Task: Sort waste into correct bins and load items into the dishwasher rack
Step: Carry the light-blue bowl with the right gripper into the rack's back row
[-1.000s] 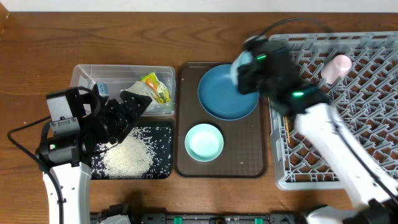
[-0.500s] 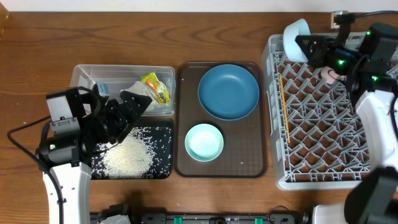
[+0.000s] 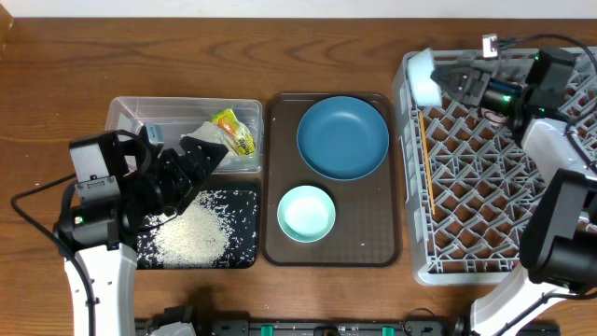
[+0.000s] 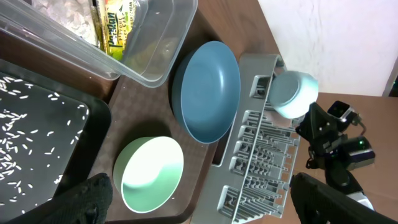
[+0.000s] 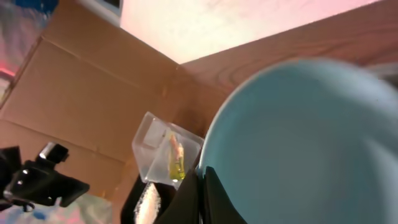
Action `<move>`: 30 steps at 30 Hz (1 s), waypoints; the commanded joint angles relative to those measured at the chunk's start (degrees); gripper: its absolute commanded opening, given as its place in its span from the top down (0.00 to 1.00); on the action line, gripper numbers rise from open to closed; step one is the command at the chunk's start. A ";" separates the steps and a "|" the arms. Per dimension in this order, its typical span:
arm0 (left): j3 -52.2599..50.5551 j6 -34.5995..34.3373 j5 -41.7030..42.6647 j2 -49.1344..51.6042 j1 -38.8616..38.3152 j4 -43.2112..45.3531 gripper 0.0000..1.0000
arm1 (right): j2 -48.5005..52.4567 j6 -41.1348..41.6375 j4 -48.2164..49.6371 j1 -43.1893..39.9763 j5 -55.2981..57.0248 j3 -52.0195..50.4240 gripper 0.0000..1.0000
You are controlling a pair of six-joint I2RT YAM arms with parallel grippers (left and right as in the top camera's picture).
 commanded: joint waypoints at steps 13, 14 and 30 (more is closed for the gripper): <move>0.48 0.57 0.35 0.00 0.28 0.00 0.06 | -0.13 4.46 -12.63 -7.37 -2.62 0.48 0.96; 0.46 0.57 0.35 0.00 0.28 0.00 0.06 | -0.13 4.46 -13.49 -7.96 -2.62 0.48 0.96; 0.46 0.57 0.35 0.00 0.28 0.00 0.06 | -4.07 -4.61 -33.44 -14.64 10.91 0.48 0.66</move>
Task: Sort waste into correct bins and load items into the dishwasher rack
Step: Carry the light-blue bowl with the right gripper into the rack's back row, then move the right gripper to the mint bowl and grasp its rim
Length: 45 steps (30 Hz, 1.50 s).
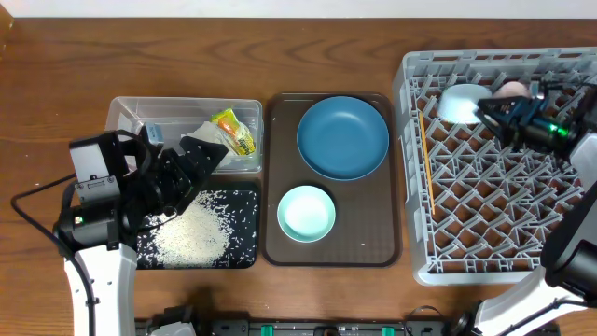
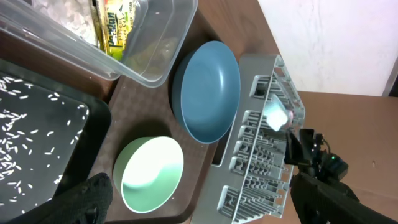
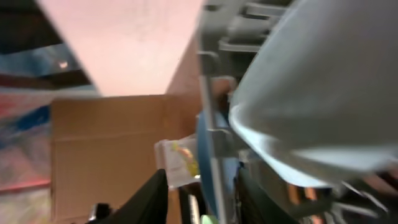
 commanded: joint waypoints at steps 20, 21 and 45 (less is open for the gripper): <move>0.48 0.57 0.33 0.00 0.28 0.02 0.06 | -33.16 -22.40 -14.71 16.15 35.89 0.15 0.59; 0.48 0.57 0.33 0.00 0.28 0.02 0.06 | -33.14 -22.97 -14.97 19.04 37.40 0.15 0.59; 0.46 0.57 0.33 0.00 0.28 0.02 0.06 | -13.42 -17.31 -22.45 64.85 57.35 -1.09 0.56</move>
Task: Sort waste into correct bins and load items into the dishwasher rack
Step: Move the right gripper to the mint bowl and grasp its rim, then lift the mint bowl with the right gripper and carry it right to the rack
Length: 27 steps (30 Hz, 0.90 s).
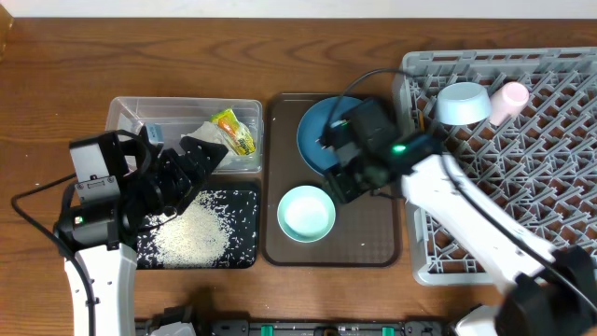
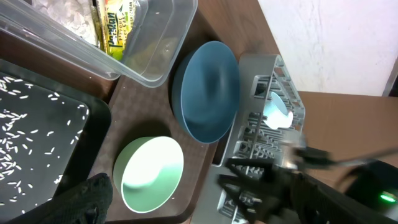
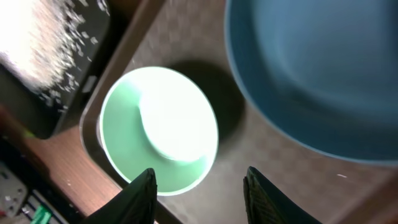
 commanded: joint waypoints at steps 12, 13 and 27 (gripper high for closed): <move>0.46 0.57 0.35 0.00 0.26 0.02 0.06 | 12.72 4.33 0.15 6.71 6.21 -0.68 0.71; 0.46 0.57 0.35 0.00 0.26 0.02 0.06 | 13.09 4.33 0.15 6.80 6.29 -0.68 0.81; 0.46 0.57 0.37 0.00 0.26 0.02 0.06 | 4.85 4.28 -1.68 2.05 8.04 4.72 0.99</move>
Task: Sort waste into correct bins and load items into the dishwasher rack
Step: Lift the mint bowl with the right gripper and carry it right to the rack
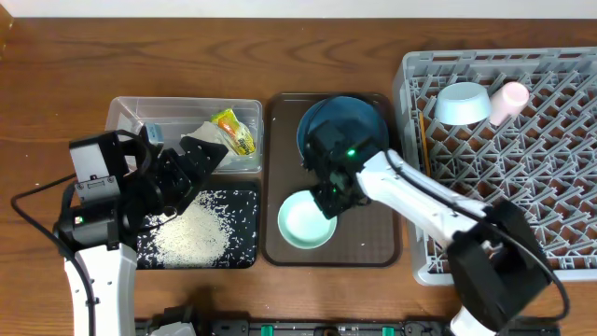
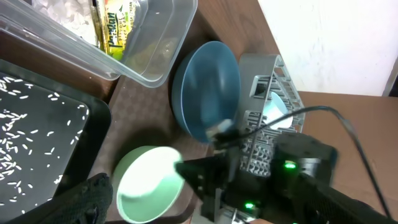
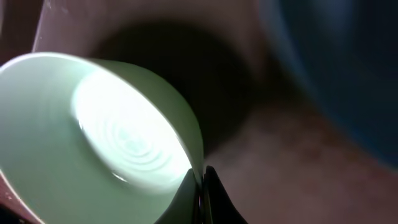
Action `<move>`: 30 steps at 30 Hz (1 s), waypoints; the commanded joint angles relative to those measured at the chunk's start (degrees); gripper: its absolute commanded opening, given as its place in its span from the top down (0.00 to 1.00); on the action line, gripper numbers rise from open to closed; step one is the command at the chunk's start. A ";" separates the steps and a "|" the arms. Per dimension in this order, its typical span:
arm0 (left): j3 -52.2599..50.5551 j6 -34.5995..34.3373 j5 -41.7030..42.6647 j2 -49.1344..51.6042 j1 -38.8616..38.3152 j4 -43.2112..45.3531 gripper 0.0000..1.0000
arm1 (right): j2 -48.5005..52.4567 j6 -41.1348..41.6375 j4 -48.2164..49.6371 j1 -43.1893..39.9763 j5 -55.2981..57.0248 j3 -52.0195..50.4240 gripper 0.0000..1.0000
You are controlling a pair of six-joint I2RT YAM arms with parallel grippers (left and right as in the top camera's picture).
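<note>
A pale green bowl (image 1: pixel 300 227) sits at the front of the brown tray (image 1: pixel 375 245). My right gripper (image 1: pixel 328 203) is down at the bowl's right rim. In the right wrist view the gripper (image 3: pixel 200 180) is shut on the rim of the green bowl (image 3: pixel 99 143), one finger inside and one outside. A blue plate (image 1: pixel 366 112) lies behind it on the tray, partly under my right arm. The grey dishwasher rack (image 1: pixel 408 140) holds a light blue bowl (image 1: pixel 462 103) and a pink cup (image 1: pixel 511 95). My left gripper (image 1: pixel 194 175) hangs open over the rice tray.
A clear bin (image 1: pixel 131 110) at the back left holds a yellow packet (image 1: pixel 233 131) and other wrappers. In front of it is a black tray (image 1: pixel 248 245) with spilled rice. A thin yellow stick (image 1: pixel 425 159) lies in the rack's left side.
My right gripper was open above the green bowl and the plate. It is now lower, at the bowl's right side, and shut on its rim. The left arm has not moved.
My right gripper first held the light blue bowl over the rack's far left corner. Then it was at that bowl inside the rack. After that the bowl lay in the rack beside the pink cup and the gripper hung open over the tray. Now it grips the green bowl's rim.
</note>
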 commanded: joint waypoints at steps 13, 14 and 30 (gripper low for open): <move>0.48 0.57 0.33 0.00 0.26 0.02 0.06 | -23.28 0.13 10.88 -25.68 65.16 7.04 0.99; 0.48 0.57 0.33 0.00 0.26 0.02 0.06 | -23.02 0.09 13.49 -28.85 66.25 7.04 0.99; 0.48 0.55 0.33 0.00 0.26 0.02 0.06 | -8.52 -0.52 18.14 -57.37 67.76 7.04 0.98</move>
